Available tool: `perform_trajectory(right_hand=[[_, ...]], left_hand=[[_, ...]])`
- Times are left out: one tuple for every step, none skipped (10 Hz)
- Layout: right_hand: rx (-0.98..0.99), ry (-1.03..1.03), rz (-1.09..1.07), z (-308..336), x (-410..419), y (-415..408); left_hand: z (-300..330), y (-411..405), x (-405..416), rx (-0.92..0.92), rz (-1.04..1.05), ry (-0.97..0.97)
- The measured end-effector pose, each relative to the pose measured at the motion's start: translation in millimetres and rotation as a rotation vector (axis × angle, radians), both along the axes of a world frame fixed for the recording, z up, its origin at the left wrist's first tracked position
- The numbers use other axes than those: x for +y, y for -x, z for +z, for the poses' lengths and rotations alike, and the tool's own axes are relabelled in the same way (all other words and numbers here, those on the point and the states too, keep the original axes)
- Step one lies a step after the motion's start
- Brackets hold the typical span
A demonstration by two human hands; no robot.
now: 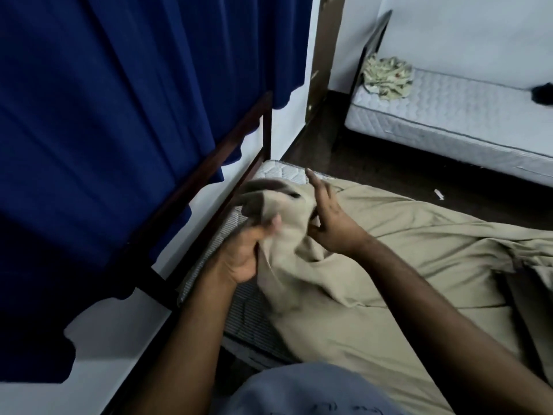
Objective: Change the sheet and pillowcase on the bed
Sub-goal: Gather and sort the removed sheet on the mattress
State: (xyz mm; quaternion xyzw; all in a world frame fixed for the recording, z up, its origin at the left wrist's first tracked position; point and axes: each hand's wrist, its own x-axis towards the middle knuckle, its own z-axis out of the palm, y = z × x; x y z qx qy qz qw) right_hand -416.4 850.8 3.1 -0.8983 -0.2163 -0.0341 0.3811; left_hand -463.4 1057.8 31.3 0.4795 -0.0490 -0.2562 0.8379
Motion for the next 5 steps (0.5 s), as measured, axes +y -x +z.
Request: perform_trajectory(right_hand=[[-0.184,0.113,0.259,22.8,1.3,-2.7],[-0.117,0.404,0.079,39.3,1.9,2.3],[-0.19,0.18,-0.11,35.2,1.2,10.5],[-0.182,-0.061,-0.059,28.6,-4.5,16.8],[-0.05,-0.141,0.232,25.8,-9.0,27.2]], left_hand=[[18.4,13.5,4.6,-0.167,-0.272,-0.111],[28.2,12.0,-1.7,-0.1,-0.209,-0.099],[1.3,-9.9,-14.0,0.221,-0.007,-0.112],[-33.3,-1.3,-20.0,0.175,0.11,-0.214],[-41.1,11.2,-62.3,-0.192,0.627,-0.846]])
